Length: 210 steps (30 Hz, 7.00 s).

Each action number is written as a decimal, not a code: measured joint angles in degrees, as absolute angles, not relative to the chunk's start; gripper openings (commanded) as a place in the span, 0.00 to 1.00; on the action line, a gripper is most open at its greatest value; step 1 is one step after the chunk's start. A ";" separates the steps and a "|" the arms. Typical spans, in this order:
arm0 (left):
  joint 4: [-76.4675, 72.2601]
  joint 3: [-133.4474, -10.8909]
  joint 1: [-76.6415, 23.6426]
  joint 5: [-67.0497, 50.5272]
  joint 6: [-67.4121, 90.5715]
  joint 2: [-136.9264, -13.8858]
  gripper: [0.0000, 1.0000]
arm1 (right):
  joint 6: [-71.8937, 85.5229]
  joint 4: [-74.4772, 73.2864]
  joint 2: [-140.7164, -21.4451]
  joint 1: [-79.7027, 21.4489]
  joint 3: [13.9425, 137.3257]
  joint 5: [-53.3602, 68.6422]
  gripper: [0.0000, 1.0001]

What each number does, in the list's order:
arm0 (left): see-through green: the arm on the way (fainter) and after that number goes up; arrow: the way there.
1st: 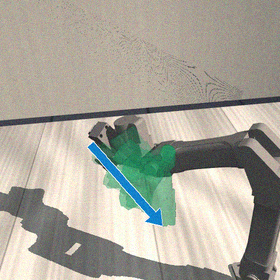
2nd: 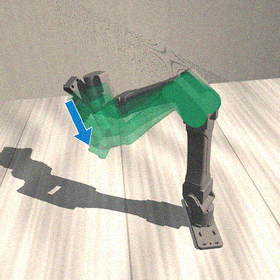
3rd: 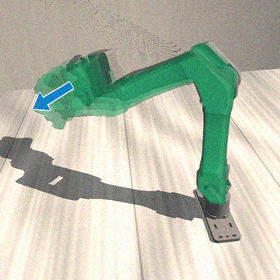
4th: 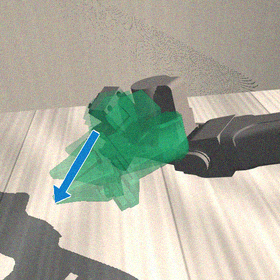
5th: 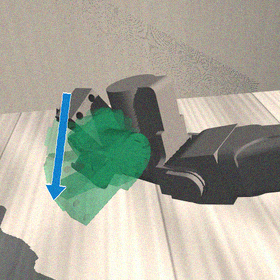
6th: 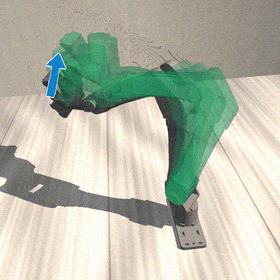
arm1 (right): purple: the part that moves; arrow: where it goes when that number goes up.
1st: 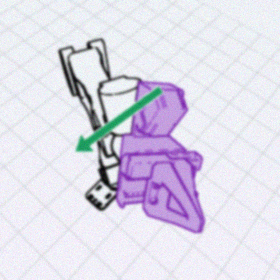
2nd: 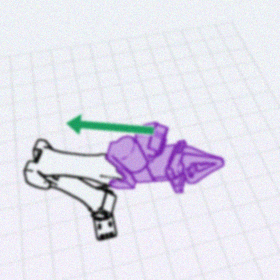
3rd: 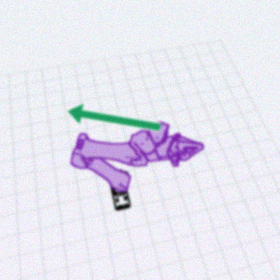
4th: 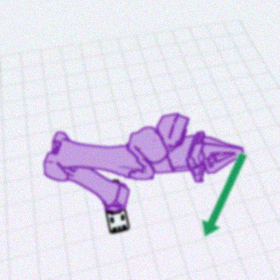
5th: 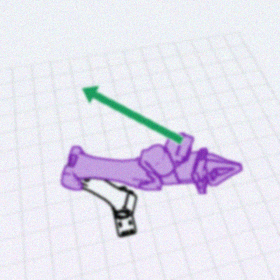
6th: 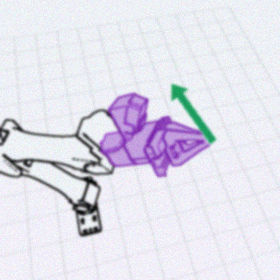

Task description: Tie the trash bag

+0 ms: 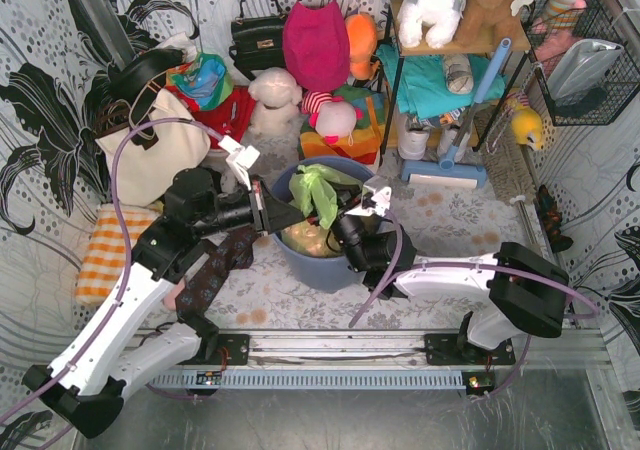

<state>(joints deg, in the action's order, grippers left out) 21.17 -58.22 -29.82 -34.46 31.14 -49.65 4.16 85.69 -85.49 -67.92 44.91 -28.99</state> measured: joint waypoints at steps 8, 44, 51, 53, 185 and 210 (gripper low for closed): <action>25.69 -59.53 -29.82 -31.62 29.50 -49.23 0.27 | 1.83 90.56 -87.13 -67.99 44.01 -26.35 0.00; 8.56 -57.91 -29.30 -28.16 -10.98 -48.90 0.73 | 2.70 91.35 -87.15 -67.90 43.72 -26.15 0.00; 5.96 -57.89 -28.84 -31.14 -11.11 -50.33 0.48 | 3.38 91.31 -87.15 -67.81 43.72 -26.52 0.00; 5.23 -57.67 -28.82 -31.77 -10.74 -50.43 0.35 | 3.40 91.18 -87.15 -67.81 43.72 -26.55 0.00; 33.50 -76.14 -28.21 -12.86 23.20 -46.61 0.50 | -4.16 92.18 -95.26 -68.14 49.23 -14.11 0.00; 34.06 -73.03 -28.21 -10.48 27.51 -51.94 0.35 | -4.14 92.18 -95.29 -68.14 49.30 -14.09 0.00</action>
<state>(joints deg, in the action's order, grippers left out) 34.06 -73.03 -28.21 -10.48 27.51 -51.94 -4.14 92.18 -95.29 -68.14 49.30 -14.09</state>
